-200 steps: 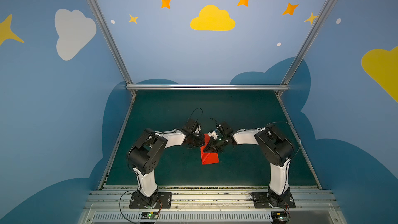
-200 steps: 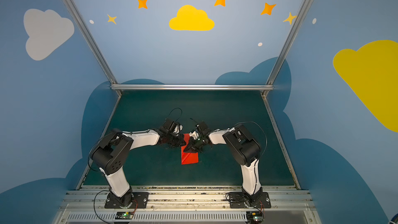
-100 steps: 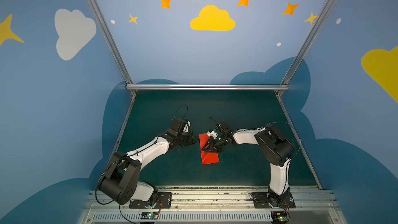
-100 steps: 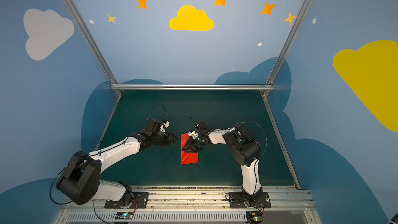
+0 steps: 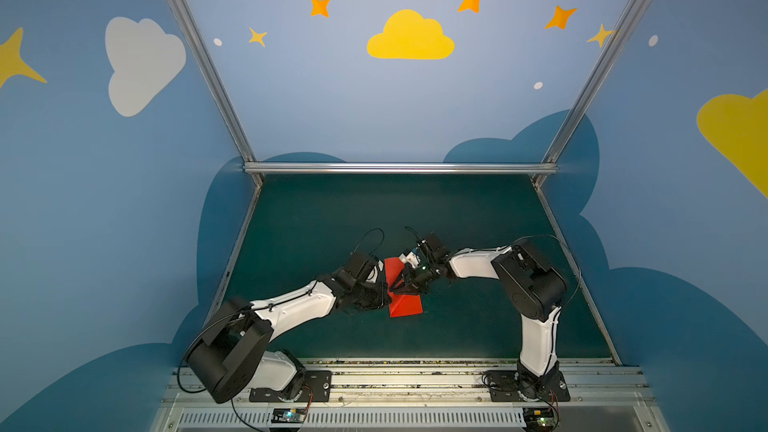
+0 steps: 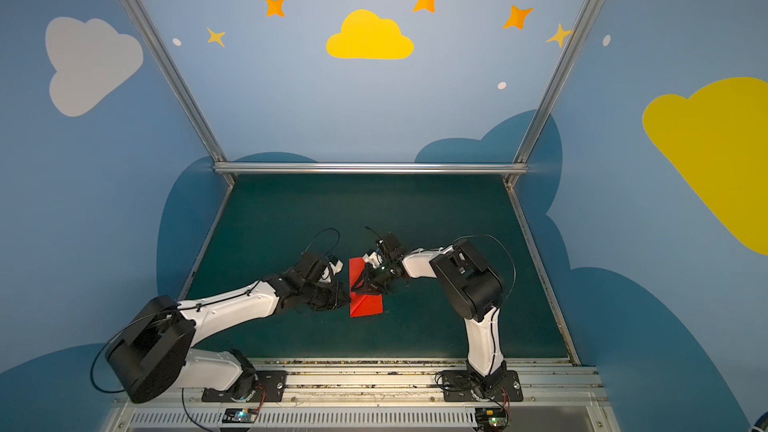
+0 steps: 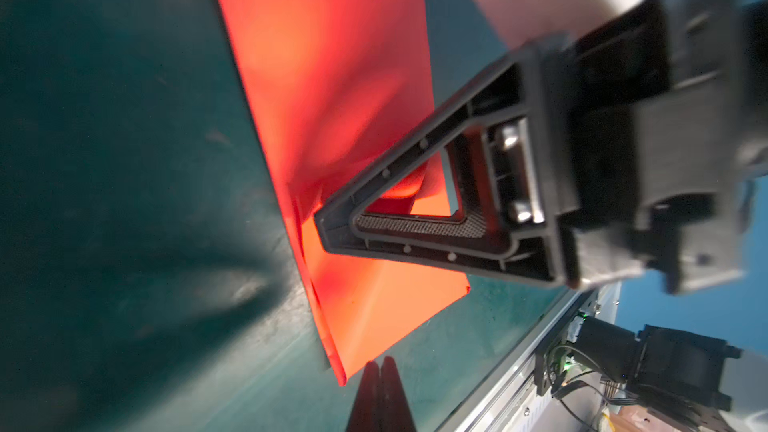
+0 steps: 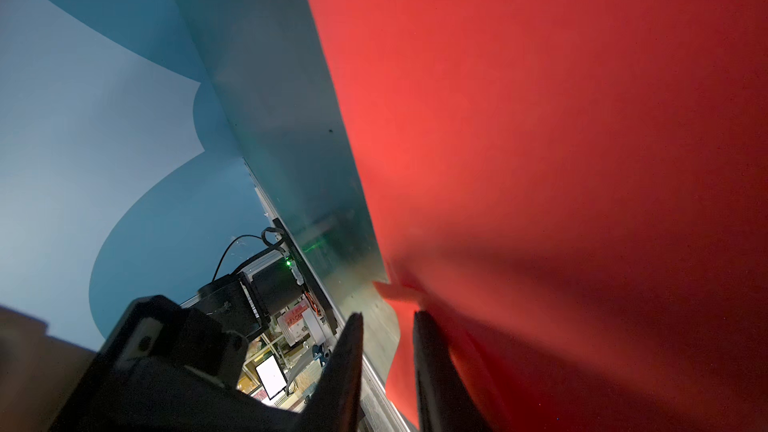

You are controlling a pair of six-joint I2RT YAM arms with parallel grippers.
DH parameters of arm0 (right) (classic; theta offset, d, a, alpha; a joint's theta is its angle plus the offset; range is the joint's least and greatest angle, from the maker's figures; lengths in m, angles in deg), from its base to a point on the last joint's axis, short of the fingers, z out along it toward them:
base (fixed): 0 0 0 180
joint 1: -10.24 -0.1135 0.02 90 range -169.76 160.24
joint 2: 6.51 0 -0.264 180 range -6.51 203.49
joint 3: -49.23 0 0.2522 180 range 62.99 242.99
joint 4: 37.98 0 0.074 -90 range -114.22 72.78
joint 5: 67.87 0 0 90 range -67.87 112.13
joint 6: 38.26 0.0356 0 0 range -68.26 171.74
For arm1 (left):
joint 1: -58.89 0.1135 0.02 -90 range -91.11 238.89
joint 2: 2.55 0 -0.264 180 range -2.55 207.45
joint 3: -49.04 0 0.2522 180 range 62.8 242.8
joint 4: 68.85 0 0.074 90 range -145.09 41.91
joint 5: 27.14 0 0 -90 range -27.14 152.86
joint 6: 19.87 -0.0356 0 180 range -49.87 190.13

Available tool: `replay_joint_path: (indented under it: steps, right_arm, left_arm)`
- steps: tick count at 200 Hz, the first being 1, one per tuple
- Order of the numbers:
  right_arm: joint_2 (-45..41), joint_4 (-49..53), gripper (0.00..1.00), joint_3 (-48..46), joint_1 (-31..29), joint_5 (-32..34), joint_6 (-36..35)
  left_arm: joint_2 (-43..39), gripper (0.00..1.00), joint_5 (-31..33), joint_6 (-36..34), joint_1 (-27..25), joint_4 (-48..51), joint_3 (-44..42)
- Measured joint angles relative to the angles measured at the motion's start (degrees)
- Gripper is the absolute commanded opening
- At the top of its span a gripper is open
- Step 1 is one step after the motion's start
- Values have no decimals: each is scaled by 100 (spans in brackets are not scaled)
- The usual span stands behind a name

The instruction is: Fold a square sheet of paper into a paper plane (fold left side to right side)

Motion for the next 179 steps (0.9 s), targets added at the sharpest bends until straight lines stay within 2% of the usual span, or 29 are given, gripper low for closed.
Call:
replay_joint_path:
  steps: [55,179]
  right_arm:
    - [-17,15,25,0,-11,42,0]
    - [-24,-4,25,-24,-13,52,0]
  left_arm:
    - [654,4,46,-98,-111,-133,267]
    - [944,4,44,-151,-175,-431,315]
